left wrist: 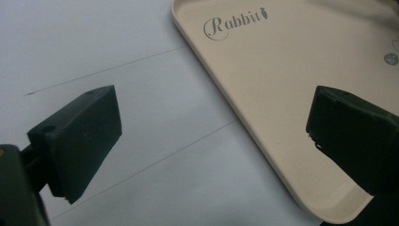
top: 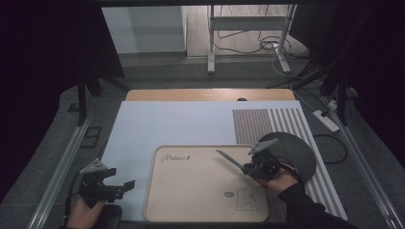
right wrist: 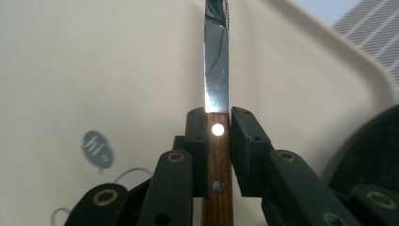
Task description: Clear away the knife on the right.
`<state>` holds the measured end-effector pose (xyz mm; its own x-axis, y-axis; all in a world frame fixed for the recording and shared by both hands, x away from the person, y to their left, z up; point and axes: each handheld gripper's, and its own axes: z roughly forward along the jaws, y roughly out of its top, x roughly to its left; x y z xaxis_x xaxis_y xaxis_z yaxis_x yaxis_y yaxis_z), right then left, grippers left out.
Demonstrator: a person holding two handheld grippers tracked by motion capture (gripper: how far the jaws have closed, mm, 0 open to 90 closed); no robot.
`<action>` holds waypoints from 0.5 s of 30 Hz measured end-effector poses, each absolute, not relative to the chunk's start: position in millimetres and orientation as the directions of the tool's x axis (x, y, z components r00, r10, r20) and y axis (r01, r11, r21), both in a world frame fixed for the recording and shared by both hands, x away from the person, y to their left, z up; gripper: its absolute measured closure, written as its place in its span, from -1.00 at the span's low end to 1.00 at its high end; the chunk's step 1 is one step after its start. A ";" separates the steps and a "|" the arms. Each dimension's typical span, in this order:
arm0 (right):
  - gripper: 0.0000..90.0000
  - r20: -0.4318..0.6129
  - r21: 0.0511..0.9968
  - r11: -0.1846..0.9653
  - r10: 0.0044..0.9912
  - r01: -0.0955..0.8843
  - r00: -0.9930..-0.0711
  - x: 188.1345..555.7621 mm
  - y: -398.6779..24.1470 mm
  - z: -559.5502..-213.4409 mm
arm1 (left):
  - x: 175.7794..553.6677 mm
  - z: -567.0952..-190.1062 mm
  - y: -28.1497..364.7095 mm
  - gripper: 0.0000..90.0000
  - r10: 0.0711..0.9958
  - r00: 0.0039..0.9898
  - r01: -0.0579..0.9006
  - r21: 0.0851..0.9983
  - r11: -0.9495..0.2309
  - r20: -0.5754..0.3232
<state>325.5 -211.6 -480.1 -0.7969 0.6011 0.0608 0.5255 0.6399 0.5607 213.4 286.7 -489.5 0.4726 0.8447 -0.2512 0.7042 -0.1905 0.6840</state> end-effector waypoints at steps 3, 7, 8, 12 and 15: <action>0.72 0.056 0.553 0.652 0.592 0.519 -0.804 316.1 -206.3 -482.2 | 213.4 -489.5 286.6 -0.91 0.845 0.471 0.706 0.683 -0.188 -0.253; 0.72 0.059 0.545 0.654 0.594 0.525 -0.802 305.1 -200.6 -485.8 | 213.4 -489.5 286.5 -0.91 0.845 0.471 0.706 0.683 -0.189 -0.253; 0.72 0.061 0.543 0.656 0.592 0.524 -0.803 302.6 -199.3 -486.8 | 213.4 -489.5 286.5 -0.91 0.845 0.471 0.706 0.683 -0.189 -0.253; 0.72 0.053 0.519 0.676 0.586 0.523 -0.809 295.2 -195.1 -491.5 | 213.5 -489.5 286.5 -0.91 0.845 0.471 0.706 0.683 -0.189 -0.253; 0.72 0.054 0.491 0.695 0.577 0.525 -0.815 294.0 -193.6 -495.6 | 213.4 -489.5 286.4 -0.91 0.845 0.472 0.705 0.683 -0.190 -0.252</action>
